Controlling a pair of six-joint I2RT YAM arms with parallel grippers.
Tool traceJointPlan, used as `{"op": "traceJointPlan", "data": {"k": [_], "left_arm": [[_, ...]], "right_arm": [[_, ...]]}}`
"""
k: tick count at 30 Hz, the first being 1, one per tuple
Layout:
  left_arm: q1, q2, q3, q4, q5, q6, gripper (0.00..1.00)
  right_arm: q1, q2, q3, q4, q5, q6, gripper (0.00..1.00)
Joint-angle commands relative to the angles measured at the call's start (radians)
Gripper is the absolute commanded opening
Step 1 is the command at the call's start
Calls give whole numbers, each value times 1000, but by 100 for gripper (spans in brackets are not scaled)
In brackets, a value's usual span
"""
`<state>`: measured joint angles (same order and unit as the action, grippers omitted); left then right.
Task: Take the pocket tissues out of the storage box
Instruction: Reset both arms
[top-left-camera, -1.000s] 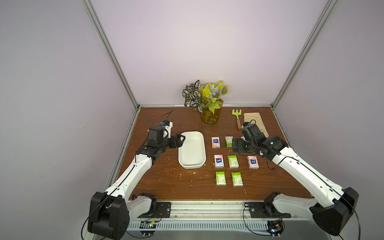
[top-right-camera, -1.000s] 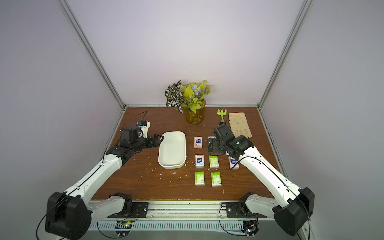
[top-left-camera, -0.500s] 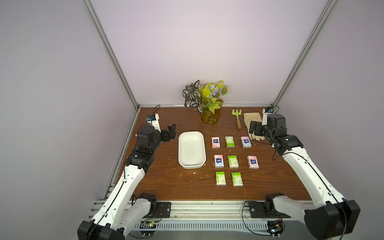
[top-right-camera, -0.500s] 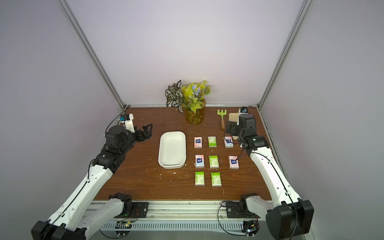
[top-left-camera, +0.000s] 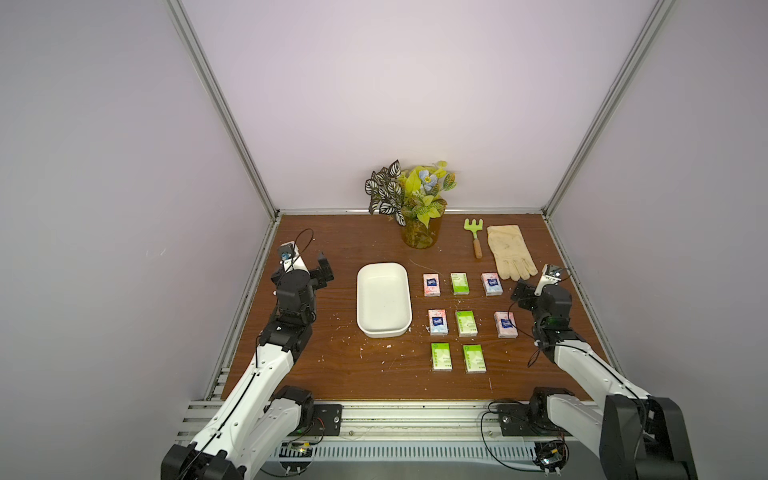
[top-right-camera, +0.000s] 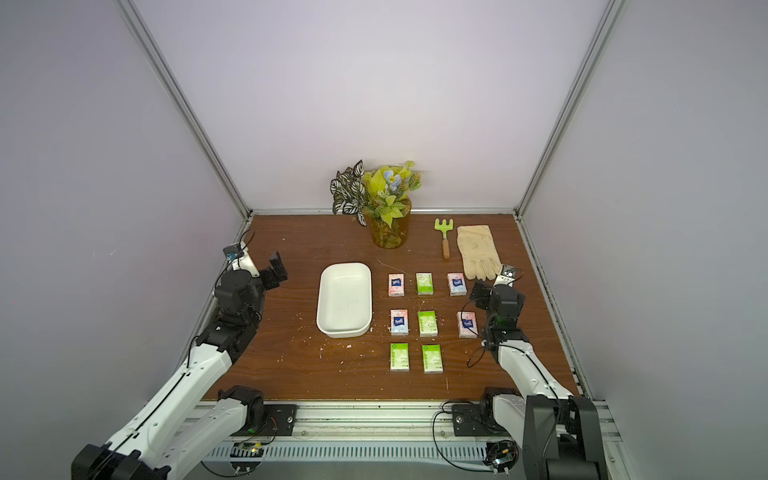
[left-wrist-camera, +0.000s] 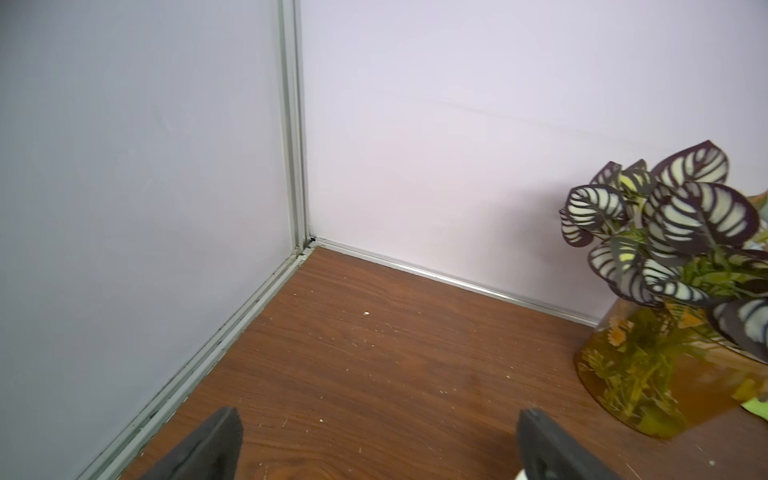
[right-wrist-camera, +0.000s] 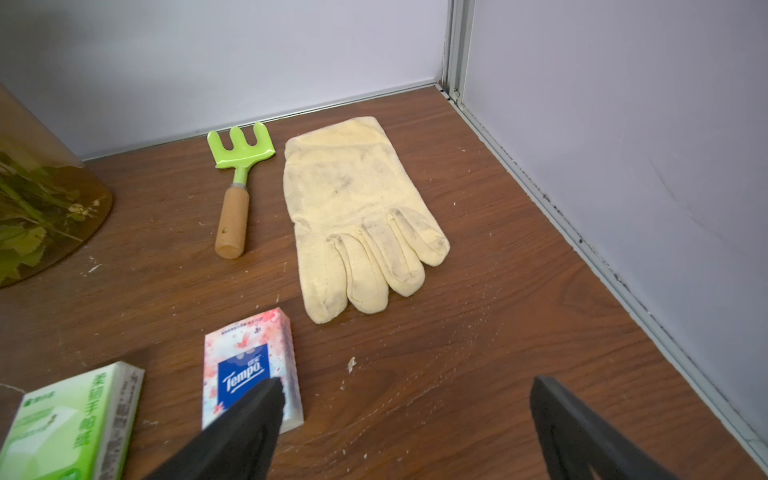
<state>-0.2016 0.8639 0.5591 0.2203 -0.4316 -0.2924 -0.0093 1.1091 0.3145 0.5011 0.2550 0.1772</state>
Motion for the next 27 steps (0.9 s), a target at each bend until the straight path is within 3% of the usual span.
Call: {"op": "traceJointPlan", "data": {"k": [1, 7, 16, 19, 21, 25, 27], "left_arm": [[12, 10, -24, 123, -87, 31, 99], [13, 48, -66, 188, -127, 58, 99], [13, 119, -138, 321, -212, 109, 99], [13, 155, -168, 387, -252, 131, 99], [13, 189, -192, 440, -288, 140, 99], [19, 268, -247, 561, -342, 168, 99], [19, 309, -286, 652, -346, 200, 99]], "right_arm": [[-5, 72, -22, 339, -29, -10, 99], [-5, 223, -91, 633, -53, -65, 99], [-7, 355, -127, 789, -219, -126, 99], [-14, 458, -201, 1058, -223, -106, 99], [-23, 399, -198, 950, -228, -102, 99], [-30, 446, -221, 1075, -240, -91, 99], [-32, 435, -218, 1045, -238, -91, 99]]}}
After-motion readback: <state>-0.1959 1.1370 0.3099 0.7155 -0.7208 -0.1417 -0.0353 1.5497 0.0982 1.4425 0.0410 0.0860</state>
